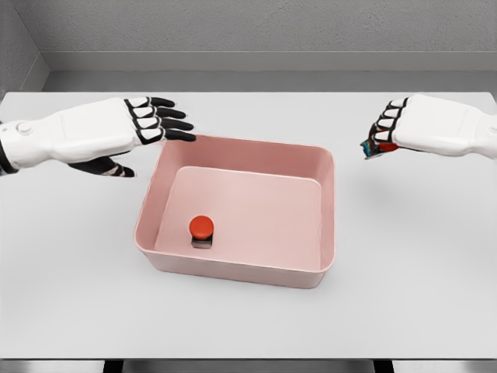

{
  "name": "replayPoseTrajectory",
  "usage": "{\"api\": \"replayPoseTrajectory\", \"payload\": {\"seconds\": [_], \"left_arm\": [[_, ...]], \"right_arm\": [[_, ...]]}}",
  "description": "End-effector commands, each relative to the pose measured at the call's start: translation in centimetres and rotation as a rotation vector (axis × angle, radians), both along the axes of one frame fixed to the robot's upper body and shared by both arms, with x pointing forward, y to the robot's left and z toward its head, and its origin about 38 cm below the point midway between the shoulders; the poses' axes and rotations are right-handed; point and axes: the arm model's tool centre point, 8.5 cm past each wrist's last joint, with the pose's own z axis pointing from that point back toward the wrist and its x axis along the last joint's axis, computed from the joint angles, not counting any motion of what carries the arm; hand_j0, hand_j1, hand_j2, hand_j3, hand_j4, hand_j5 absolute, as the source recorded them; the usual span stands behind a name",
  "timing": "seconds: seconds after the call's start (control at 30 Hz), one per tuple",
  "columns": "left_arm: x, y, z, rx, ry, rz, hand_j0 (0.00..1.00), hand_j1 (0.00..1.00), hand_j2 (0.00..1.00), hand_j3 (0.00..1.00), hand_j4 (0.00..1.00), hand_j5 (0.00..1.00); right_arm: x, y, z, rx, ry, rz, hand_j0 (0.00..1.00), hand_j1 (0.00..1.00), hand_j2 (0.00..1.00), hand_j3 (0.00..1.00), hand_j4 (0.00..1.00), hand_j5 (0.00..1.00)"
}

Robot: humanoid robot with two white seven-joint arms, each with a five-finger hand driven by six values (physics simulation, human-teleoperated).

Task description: Put the industrial switch in the basket with both arms

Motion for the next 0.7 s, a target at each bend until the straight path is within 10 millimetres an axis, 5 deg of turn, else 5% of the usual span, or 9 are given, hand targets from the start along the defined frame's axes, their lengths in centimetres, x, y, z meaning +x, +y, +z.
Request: {"api": "replayPoseTrajectory", "payload": {"seconds": [0.0,0.27,0.67], "left_arm": [[-0.3,1.9,0.4,0.035,-0.004,0.042,1.0,1.0,1.0,1.0,1.0,1.0],[-0.4,3.1,0.8,0.083,-0.033,0.066,1.0,1.0,1.0,1.0,1.0,1.0],[-0.6,3.8,1.1,0.093,-0.033,0.083,1.0,1.0,1.0,1.0,1.0,1.0]], "right_arm": [[-0.1,0.5,0.2,0.018,0.003,0.012,0.48,0.48,0.48,0.48,0.48,0.48],[0.1,2.4,0.6,0.047,-0.01,0.055,0.48,0.48,0.48,0.48,0.48,0.48],[0.3,8.3,-0.1,0.108,0.003,0.193,0.48,0.48,0.48,0.48,0.48,0.48]]}}
